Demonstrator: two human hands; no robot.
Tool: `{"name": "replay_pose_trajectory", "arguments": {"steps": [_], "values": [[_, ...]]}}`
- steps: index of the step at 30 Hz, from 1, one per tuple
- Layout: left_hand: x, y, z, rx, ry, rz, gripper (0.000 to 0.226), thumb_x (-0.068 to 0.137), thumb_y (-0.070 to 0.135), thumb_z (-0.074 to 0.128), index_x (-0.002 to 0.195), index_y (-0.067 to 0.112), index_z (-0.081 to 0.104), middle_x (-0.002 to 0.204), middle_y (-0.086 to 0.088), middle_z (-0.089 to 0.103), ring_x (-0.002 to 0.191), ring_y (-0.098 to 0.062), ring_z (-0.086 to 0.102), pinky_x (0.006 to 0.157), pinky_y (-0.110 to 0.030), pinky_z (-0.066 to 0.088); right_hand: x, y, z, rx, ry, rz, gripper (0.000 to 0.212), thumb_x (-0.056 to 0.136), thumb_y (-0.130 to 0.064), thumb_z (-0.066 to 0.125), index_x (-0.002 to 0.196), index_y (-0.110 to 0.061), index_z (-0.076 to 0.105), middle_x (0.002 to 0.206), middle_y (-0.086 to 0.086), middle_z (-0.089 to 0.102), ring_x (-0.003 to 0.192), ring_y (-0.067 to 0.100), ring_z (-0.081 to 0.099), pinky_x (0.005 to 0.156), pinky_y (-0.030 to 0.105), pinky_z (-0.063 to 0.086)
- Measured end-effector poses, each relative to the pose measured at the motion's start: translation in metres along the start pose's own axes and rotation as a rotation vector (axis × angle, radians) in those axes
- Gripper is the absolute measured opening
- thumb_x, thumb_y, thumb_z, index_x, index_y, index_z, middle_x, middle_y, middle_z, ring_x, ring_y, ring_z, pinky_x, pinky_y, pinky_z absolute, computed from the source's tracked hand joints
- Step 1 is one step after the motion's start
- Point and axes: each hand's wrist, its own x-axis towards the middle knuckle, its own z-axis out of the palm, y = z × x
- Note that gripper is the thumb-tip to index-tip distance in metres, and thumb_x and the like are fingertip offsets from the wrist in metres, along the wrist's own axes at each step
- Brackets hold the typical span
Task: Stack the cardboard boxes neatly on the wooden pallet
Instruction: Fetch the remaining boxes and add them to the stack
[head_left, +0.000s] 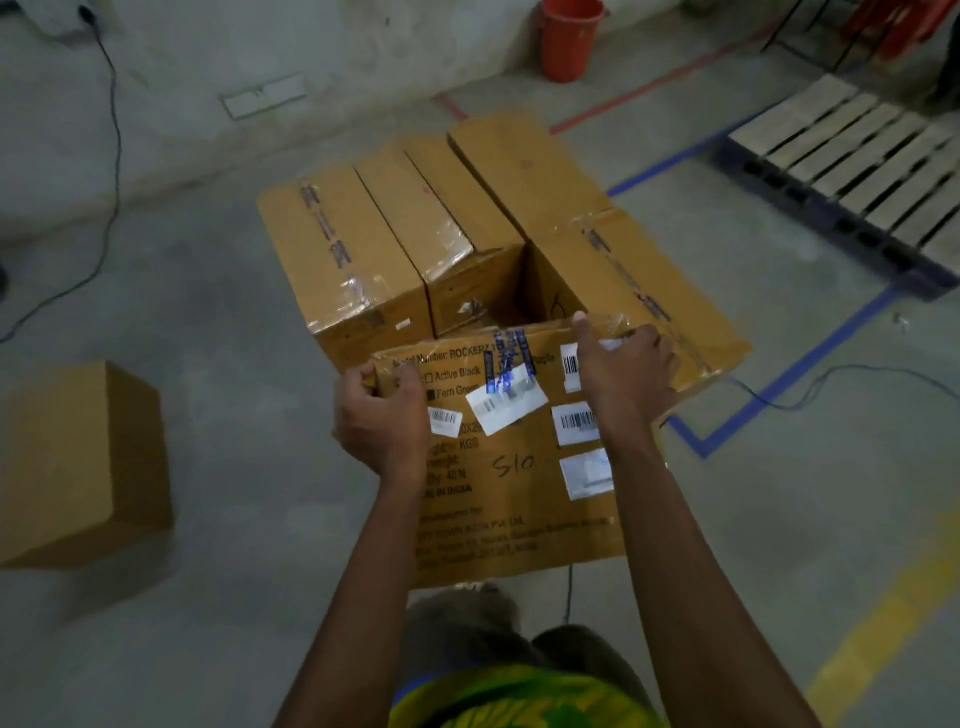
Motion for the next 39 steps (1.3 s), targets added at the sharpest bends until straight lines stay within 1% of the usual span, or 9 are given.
{"name": "replay_pose_trajectory", "arguments": {"steps": [6, 11, 15, 19, 21, 24, 27, 30, 39], "values": [[-0.023, 0.035, 0.057, -0.091, 0.128, 0.115, 0.014, 0.076, 0.040, 0.061, 0.085, 0.031, 0.057, 0.088, 0.006, 0.066, 0.077, -0.013, 0.061, 0.072, -0.043, 0.056, 0.071, 0.011, -0.021, 0.082, -0.086, -0.098, 0.086, 0.087, -0.069, 0.061, 0.145, -0.009, 0.039, 0.152, 0.011, 0.037, 0.143, 0.032, 0.029, 0.112, 0.055, 0.026], [-0.073, 0.039, 0.102, -0.086, 0.240, 0.170, 0.024, 0.081, 0.022, 0.070, 0.091, 0.033, 0.051, 0.089, 0.006, 0.061, 0.078, -0.020, 0.061, 0.081, -0.057, 0.054, 0.129, 0.046, -0.034, 0.118, -0.277, -0.134, 0.103, 0.082, -0.071, 0.066, 0.154, -0.010, 0.025, 0.161, 0.012, 0.025, 0.148, 0.036, 0.022, 0.113, 0.062, 0.023], [-0.141, 0.006, 0.134, -0.031, 0.300, -0.020, 0.021, 0.077, 0.031, 0.067, 0.087, 0.026, 0.050, 0.090, 0.004, 0.060, 0.081, -0.022, 0.062, 0.086, -0.056, 0.053, 0.165, 0.105, -0.033, 0.103, -0.509, -0.094, 0.110, 0.078, -0.077, 0.065, 0.155, -0.011, 0.022, 0.160, 0.011, 0.025, 0.144, 0.037, 0.029, 0.114, 0.064, 0.028], [-0.195, -0.043, 0.163, 0.013, 0.217, -0.373, 0.029, 0.083, 0.029, 0.073, 0.107, 0.018, 0.060, 0.109, -0.004, 0.066, 0.102, -0.028, 0.064, 0.095, -0.047, 0.052, 0.186, 0.165, -0.027, 0.152, -0.696, 0.046, 0.104, 0.077, -0.073, 0.070, 0.147, -0.005, 0.035, 0.142, 0.011, 0.048, 0.108, 0.025, 0.053, 0.091, 0.042, 0.049], [-0.214, -0.054, 0.171, 0.036, 0.171, -0.505, 0.038, 0.086, 0.036, 0.073, 0.113, 0.013, 0.060, 0.115, -0.008, 0.065, 0.107, -0.033, 0.062, 0.095, -0.044, 0.050, 0.191, 0.193, -0.026, 0.145, -0.775, 0.123, 0.105, 0.072, -0.076, 0.072, 0.142, -0.003, 0.044, 0.134, 0.010, 0.058, 0.107, 0.024, 0.060, 0.088, 0.039, 0.052], [-0.228, -0.063, 0.177, 0.044, 0.125, -0.623, 0.062, 0.087, 0.053, 0.071, 0.128, 0.008, 0.057, 0.126, -0.011, 0.060, 0.115, -0.034, 0.059, 0.099, -0.045, 0.048, 0.200, 0.229, -0.016, 0.093, -0.851, 0.253, 0.071, 0.091, -0.049, 0.067, 0.143, -0.005, 0.048, 0.133, 0.013, 0.058, 0.112, 0.030, 0.061, 0.088, 0.040, 0.052], [-0.231, -0.082, 0.175, 0.101, 0.067, -0.688, 0.068, 0.087, 0.050, 0.072, 0.138, 0.008, 0.057, 0.138, -0.012, 0.054, 0.121, -0.035, 0.057, 0.102, -0.046, 0.049, 0.198, 0.249, 0.000, 0.120, -0.984, 0.378, 0.056, 0.085, -0.047, 0.070, 0.127, -0.013, 0.053, 0.117, 0.012, 0.064, 0.094, 0.030, 0.068, 0.075, 0.050, 0.061], [-0.237, -0.096, 0.177, 0.181, 0.050, -0.673, 0.062, 0.083, 0.039, 0.076, 0.137, 0.014, 0.058, 0.137, -0.010, 0.054, 0.120, -0.033, 0.058, 0.102, -0.049, 0.050, 0.206, 0.276, 0.035, 0.049, -0.895, 0.267, 0.087, 0.068, -0.047, 0.073, 0.141, -0.010, 0.042, 0.119, 0.012, 0.066, 0.092, 0.032, 0.070, 0.076, 0.051, 0.063], [-0.220, -0.091, 0.193, 0.172, 0.077, -0.584, 0.053, 0.084, 0.025, 0.081, 0.131, 0.008, 0.062, 0.128, -0.009, 0.062, 0.115, -0.032, 0.061, 0.099, -0.044, 0.051, 0.247, 0.302, 0.092, -0.025, -0.675, 0.152, 0.096, 0.069, -0.042, 0.087, 0.144, -0.016, 0.033, 0.140, 0.017, 0.055, 0.116, 0.042, 0.063, 0.087, 0.059, 0.058]]}}
